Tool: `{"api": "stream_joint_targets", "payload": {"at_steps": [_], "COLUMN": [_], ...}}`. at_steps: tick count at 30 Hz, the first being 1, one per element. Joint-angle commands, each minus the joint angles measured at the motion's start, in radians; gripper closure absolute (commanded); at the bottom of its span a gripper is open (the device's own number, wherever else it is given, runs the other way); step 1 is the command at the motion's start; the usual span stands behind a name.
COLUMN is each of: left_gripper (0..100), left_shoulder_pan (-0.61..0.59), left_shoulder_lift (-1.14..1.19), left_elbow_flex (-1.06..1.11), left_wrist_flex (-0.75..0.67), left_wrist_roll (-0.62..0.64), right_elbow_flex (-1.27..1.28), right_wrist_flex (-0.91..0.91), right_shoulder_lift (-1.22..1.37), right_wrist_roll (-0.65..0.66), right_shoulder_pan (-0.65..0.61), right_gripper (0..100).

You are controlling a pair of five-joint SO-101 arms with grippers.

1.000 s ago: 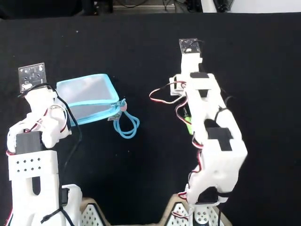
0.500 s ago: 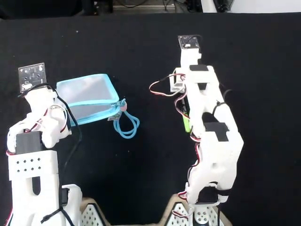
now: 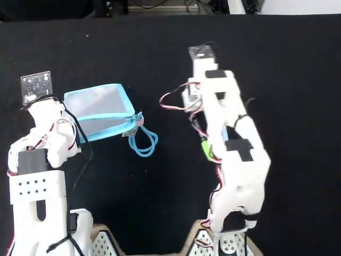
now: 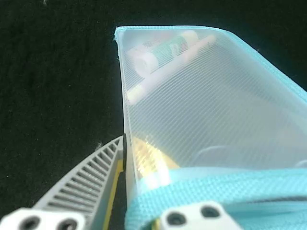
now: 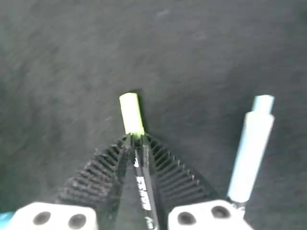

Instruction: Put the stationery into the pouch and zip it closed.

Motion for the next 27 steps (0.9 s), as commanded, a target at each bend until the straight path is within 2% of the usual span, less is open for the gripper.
{"api": "stream_joint_targets", "payload": {"at_steps": [1, 10, 20, 25, 27], "left_gripper": [96, 96, 96, 96, 96], "left_shoulder_pan": [-0.007, -0.004, -0.002, -0.002, -0.002], "left_shoulder_lift": [0.000, 0.000, 0.000, 0.000, 0.000], "left_elbow_flex": [0.002, 0.002, 0.002, 0.002, 0.002], "left_wrist_flex": [0.002, 0.002, 0.000, 0.000, 0.000], "left_wrist_roll": [0.006, 0.006, 0.006, 0.006, 0.006], "right_elbow_flex": [-0.050, 0.001, 0.021, 0.015, 0.015], "right_wrist_flex": [0.054, 0.071, 0.046, 0.011, 0.005], "right_shoulder_lift": [-0.010, -0.136, -0.162, -0.124, -0.108], "right_wrist_roll": [-0.002, -0.003, 0.006, 0.011, 0.051], "right_shoulder_pan": [-0.035, 0.038, 0.008, -0.028, -0.038], "right_gripper": [98.8, 98.8, 98.3, 86.9, 85.1]}}
